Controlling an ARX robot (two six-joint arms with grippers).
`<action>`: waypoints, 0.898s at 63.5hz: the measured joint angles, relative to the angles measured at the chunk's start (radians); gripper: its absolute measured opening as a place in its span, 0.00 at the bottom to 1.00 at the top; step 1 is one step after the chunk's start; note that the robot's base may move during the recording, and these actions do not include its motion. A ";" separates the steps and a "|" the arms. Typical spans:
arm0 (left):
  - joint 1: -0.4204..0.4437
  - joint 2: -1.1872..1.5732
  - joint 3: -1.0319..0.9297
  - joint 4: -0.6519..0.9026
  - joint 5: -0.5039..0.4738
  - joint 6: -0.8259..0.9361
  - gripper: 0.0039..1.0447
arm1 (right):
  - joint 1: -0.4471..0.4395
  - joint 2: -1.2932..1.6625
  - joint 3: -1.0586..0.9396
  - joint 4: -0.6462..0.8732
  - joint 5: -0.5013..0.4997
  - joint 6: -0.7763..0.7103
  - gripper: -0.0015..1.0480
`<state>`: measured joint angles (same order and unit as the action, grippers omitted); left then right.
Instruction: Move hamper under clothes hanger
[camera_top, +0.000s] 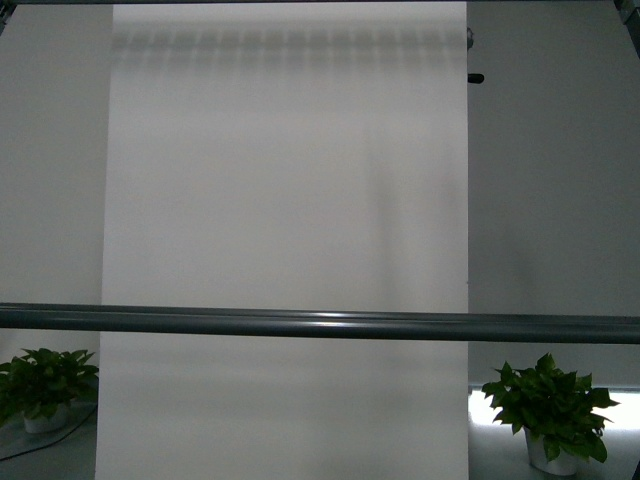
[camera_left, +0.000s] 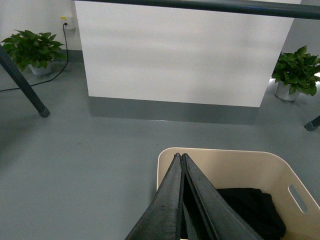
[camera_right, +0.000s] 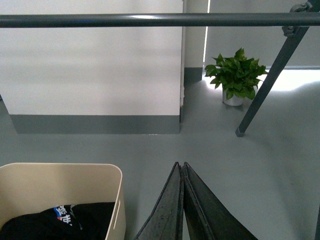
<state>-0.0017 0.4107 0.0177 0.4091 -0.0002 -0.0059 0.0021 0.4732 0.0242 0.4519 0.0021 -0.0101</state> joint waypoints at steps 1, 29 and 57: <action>0.000 -0.003 0.000 -0.003 0.000 0.000 0.03 | 0.000 -0.003 -0.005 0.005 0.000 0.000 0.02; 0.000 -0.166 0.000 -0.160 0.001 0.000 0.03 | 0.000 -0.177 -0.019 -0.153 0.000 0.000 0.02; 0.000 -0.385 0.000 -0.398 0.001 0.000 0.03 | 0.000 -0.292 -0.019 -0.267 0.000 0.000 0.02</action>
<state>-0.0017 0.0257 0.0177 0.0109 0.0006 -0.0055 0.0021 0.1810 0.0055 0.1852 0.0021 -0.0105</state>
